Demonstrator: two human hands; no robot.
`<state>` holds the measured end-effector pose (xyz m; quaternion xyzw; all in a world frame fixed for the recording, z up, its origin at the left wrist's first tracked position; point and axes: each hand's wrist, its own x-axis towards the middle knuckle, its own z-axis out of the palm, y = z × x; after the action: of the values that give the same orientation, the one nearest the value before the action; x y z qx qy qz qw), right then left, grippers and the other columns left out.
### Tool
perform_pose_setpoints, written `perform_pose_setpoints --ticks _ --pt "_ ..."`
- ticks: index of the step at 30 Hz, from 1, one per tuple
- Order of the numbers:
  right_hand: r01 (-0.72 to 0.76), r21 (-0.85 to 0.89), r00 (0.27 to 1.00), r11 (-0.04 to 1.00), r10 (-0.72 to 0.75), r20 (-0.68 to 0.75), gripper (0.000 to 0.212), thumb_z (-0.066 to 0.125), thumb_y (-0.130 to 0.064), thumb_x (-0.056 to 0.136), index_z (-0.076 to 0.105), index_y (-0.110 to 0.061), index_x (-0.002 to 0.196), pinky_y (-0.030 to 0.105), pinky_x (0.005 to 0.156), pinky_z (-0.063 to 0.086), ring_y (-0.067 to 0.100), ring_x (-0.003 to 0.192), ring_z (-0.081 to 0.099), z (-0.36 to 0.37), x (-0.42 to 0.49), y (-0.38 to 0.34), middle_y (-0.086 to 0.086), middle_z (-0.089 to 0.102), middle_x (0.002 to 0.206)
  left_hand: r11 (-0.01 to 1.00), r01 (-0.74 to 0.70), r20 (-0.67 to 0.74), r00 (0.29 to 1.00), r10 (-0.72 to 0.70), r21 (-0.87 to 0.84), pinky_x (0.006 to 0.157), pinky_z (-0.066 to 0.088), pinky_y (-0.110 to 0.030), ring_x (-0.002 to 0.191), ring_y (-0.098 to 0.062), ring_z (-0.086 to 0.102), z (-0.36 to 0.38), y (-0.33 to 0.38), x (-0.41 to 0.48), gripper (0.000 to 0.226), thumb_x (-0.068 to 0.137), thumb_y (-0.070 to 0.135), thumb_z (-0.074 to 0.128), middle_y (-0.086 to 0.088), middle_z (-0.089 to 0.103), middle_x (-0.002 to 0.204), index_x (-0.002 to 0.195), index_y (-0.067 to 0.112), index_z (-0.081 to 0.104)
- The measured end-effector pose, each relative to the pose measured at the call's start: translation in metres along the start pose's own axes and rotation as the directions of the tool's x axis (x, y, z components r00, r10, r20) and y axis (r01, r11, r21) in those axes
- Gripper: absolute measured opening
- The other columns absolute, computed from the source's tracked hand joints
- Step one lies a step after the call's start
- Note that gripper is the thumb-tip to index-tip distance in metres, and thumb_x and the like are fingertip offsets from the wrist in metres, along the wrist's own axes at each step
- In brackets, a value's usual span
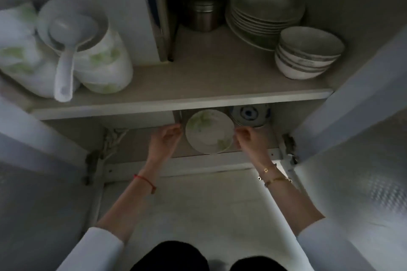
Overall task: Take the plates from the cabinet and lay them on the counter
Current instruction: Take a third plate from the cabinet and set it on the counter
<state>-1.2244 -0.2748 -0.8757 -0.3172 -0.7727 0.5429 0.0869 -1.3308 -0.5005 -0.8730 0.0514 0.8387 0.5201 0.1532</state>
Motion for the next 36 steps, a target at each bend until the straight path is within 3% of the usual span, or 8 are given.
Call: perform_pose_setpoints --ticks 2,6,9,15,23,26,28,36 --pt "0.003 -0.058 1.000 0.998 -0.004 -0.015 0.011 0.059 -0.015 0.092 0.069 -0.016 0.096 0.038 0.081 0.055 0.028 0.089 0.068 0.013 0.026 0.020 0.011 0.073 0.095 0.998 0.068 0.022 0.997 -0.068 -0.007 0.087 0.046 -0.026 0.103 -0.020 0.066 0.021 -0.020 0.025 0.029 0.094 0.016 0.065 -0.010 0.071 0.113 0.122 0.008 0.068" --pt "0.007 -0.212 0.998 0.977 -0.021 -0.060 0.017 0.058 -0.012 0.091 0.070 -0.004 0.102 0.023 0.073 0.042 0.027 0.091 0.067 0.034 0.069 0.052 0.016 0.074 0.100 0.989 0.146 0.020 0.989 -0.146 -0.021 0.097 0.048 -0.034 0.116 -0.032 0.063 0.051 -0.053 0.071 0.034 0.094 0.007 0.064 -0.022 0.067 0.124 0.125 -0.005 0.062" --pt "-0.011 -0.350 0.998 0.937 -0.013 -0.066 0.025 0.059 -0.016 0.092 0.066 -0.001 0.111 0.030 0.086 0.046 0.033 0.107 0.065 0.044 0.094 0.073 0.018 0.072 0.109 0.989 0.093 0.029 0.995 -0.097 0.111 0.100 0.051 -0.037 0.112 -0.029 0.066 0.064 -0.069 0.093 0.038 0.091 0.013 0.068 -0.016 0.070 0.122 0.127 0.002 0.064" --pt "-0.043 -0.631 0.998 0.775 0.010 -0.056 0.044 0.050 -0.028 0.098 0.050 0.003 0.130 0.034 0.093 0.046 0.032 0.117 0.058 0.053 0.114 0.110 0.021 0.060 0.127 0.949 -0.044 0.068 0.997 0.024 0.313 0.070 0.042 -0.024 0.101 -0.033 0.069 0.084 -0.087 0.107 0.026 0.085 0.011 0.069 -0.017 0.075 0.105 0.109 0.005 0.074" --pt "-0.080 -0.492 0.993 0.867 0.028 -0.112 0.032 0.064 -0.016 0.089 0.058 0.004 0.113 0.037 0.087 0.049 0.035 0.109 0.063 0.064 0.121 0.119 0.023 0.065 0.117 0.934 -0.029 0.094 0.996 -0.005 0.355 0.074 0.045 -0.028 0.101 -0.032 0.069 0.090 -0.092 0.119 0.053 0.067 0.034 0.057 -0.018 0.075 0.103 0.107 0.005 0.075" --pt "-0.075 -0.472 0.993 0.878 0.020 -0.120 0.031 0.065 -0.011 0.086 0.058 0.007 0.110 0.038 0.086 0.049 0.036 0.108 0.063 0.066 0.123 0.120 0.026 0.066 0.115 0.952 0.047 0.039 0.997 -0.061 0.303 0.068 0.038 -0.018 0.099 -0.027 0.070 0.091 -0.096 0.121 0.032 0.077 0.011 0.073 -0.014 0.077 0.101 0.108 0.007 0.076" --pt "-0.072 -0.467 0.991 0.881 0.013 -0.130 0.029 0.065 -0.009 0.085 0.059 0.008 0.108 0.037 0.084 0.049 0.036 0.106 0.064 0.066 0.124 0.120 0.026 0.067 0.113 0.960 0.073 0.027 0.996 -0.083 0.270 0.068 0.040 -0.018 0.097 -0.026 0.071 0.092 -0.097 0.122 0.036 0.074 -0.001 0.072 -0.014 0.077 0.099 0.108 0.007 0.076" --pt "-0.138 -0.394 0.979 0.909 0.063 -0.196 0.025 0.063 -0.002 0.082 0.063 0.008 0.105 0.029 0.077 0.045 0.036 0.104 0.065 0.069 0.123 0.118 0.025 0.068 0.112 0.958 0.076 -0.020 0.997 -0.073 0.277 0.072 0.041 -0.018 0.101 -0.025 0.070 0.096 -0.097 0.119 0.042 0.071 -0.004 0.074 -0.012 0.076 0.103 0.111 0.008 0.074"
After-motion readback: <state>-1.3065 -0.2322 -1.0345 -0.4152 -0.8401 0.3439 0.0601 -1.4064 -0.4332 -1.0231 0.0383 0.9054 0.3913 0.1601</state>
